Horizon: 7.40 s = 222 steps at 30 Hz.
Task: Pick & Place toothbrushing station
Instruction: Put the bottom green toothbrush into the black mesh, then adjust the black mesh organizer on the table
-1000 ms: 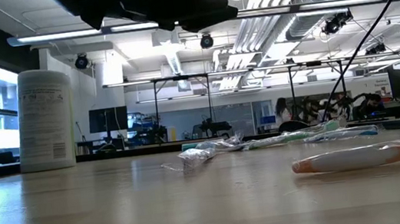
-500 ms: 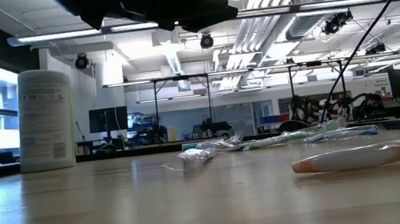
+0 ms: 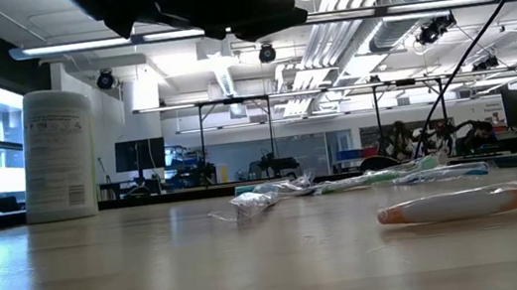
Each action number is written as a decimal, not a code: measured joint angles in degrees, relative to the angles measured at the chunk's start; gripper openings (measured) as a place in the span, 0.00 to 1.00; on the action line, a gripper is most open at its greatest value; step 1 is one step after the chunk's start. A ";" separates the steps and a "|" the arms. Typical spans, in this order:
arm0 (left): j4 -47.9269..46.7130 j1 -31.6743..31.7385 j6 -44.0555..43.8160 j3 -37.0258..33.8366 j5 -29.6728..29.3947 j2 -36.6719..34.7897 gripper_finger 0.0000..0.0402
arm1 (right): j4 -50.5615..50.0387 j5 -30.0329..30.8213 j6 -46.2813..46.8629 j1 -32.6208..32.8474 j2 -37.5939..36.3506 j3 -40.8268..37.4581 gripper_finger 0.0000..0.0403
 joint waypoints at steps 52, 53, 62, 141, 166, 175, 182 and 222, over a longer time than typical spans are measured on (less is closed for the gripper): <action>0.88 0.00 0.38 0.00 0.02 0.00 0.59 | -0.76 -5.77 -8.81 0.07 -13.67 3.61 0.28; 0.83 0.00 0.37 0.00 0.02 0.00 0.59 | -0.76 -5.77 -8.83 0.07 -14.09 3.61 0.28; -0.44 0.00 0.26 0.00 0.02 0.00 0.59 | -0.76 3.35 -9.11 0.56 -17.52 3.61 0.28; -12.16 -0.05 -0.22 4.48 2.28 -0.74 0.59 | 0.27 -57.32 -72.76 -26.84 -24.86 13.53 0.36; -11.95 -0.06 -0.23 4.48 2.35 -0.74 0.59 | 11.04 -60.53 -78.07 -27.82 -24.65 0.88 0.36; -11.95 -0.07 -0.22 4.48 2.40 -0.74 0.59 | 15.19 -61.15 -79.74 -28.58 -24.67 -2.95 0.27; -11.93 -0.07 -0.24 4.48 2.40 -0.74 0.59 | 15.90 -62.51 -83.99 -30.46 -24.68 -3.54 0.06; -14.47 -0.06 -0.26 4.48 2.38 -0.76 0.59 | 11.03 -51.35 -96.15 -50.02 -24.68 -3.52 0.02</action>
